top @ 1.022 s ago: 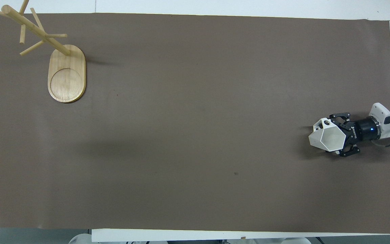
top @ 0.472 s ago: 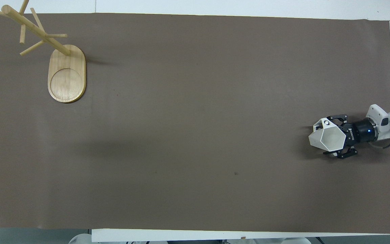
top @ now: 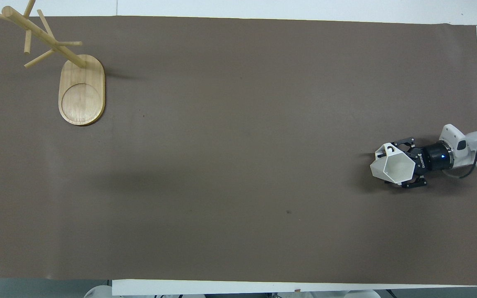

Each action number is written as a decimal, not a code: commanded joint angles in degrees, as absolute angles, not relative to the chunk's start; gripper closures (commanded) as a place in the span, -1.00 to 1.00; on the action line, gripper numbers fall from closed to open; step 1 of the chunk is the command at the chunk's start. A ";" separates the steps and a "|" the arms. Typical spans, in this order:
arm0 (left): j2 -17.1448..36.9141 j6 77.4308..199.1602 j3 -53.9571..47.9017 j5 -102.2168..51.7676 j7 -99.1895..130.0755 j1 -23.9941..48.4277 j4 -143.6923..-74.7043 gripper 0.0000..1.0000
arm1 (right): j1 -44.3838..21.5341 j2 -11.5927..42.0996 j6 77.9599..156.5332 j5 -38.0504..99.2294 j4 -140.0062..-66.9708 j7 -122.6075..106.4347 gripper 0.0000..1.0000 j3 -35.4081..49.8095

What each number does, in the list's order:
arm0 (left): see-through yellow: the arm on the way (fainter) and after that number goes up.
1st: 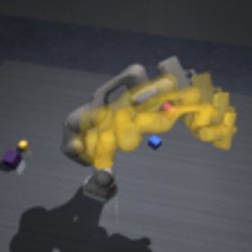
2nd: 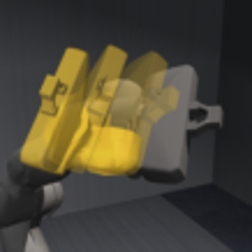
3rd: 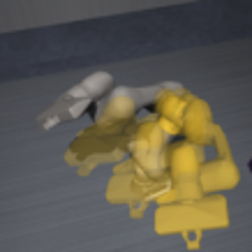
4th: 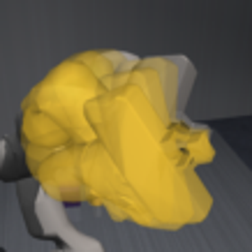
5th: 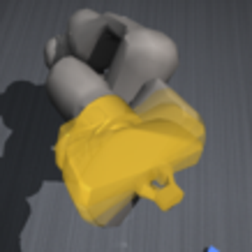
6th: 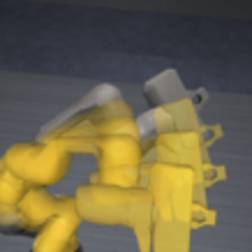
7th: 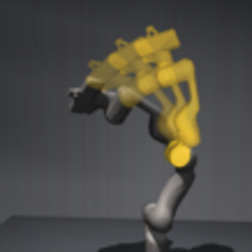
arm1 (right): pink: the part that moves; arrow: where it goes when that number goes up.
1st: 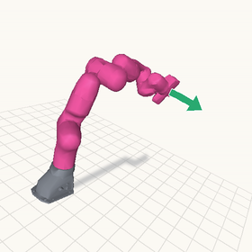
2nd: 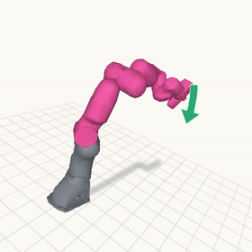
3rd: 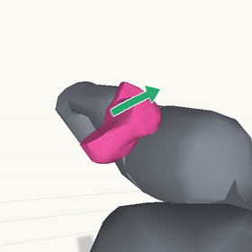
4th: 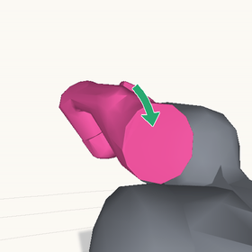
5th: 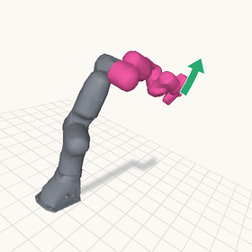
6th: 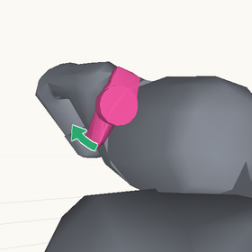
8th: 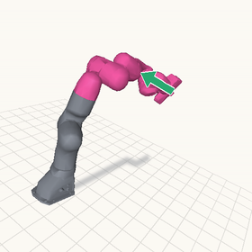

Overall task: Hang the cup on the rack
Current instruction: 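Lift the mug with the right gripper while the left gripper approaches, then grasp the mug rim with the left gripper beside the right gripper, then open the right gripper and withdraw while the left gripper carries the mug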

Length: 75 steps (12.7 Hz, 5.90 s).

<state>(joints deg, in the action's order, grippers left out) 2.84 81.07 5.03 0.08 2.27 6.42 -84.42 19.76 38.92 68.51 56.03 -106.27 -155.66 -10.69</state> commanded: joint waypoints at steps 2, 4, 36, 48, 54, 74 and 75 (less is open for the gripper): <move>2.02 81.74 4.92 0.35 2.81 6.50 -85.61 -1.00 | 11.19 32.19 74.95 65.18 -110.29 -150.67 0.60 -10.02; 2.02 81.91 5.01 0.53 2.81 6.50 -85.52 -1.00 | 4.69 29.80 79.34 72.56 -111.62 -144.52 0.60 -10.02; 10.02 105.38 4.31 -2.02 21.88 32.08 -94.99 -0.98 | -44.30 28.65 129.02 126.74 -103.80 -131.31 0.59 -9.05; 10.02 106.87 4.22 -2.55 25.31 32.08 -96.77 1.00 | -44.38 28.65 129.46 126.74 -103.80 -131.40 0.58 -9.14; 10.19 107.66 4.31 -2.64 27.15 31.56 -96.68 1.00 | -42.64 28.48 129.21 126.74 -104.68 -131.39 -1.00 -9.14; 1.76 161.72 4.22 -2.46 36.56 16.09 -122.96 1.00 | 15.63 17.25 86.13 43.89 -104.41 -117.98 -1.00 -9.75; 2.54 162.59 4.22 -2.46 36.56 16.00 -122.87 1.00 | 16.17 14.27 86.31 39.77 -104.33 -114.29 -1.00 -9.76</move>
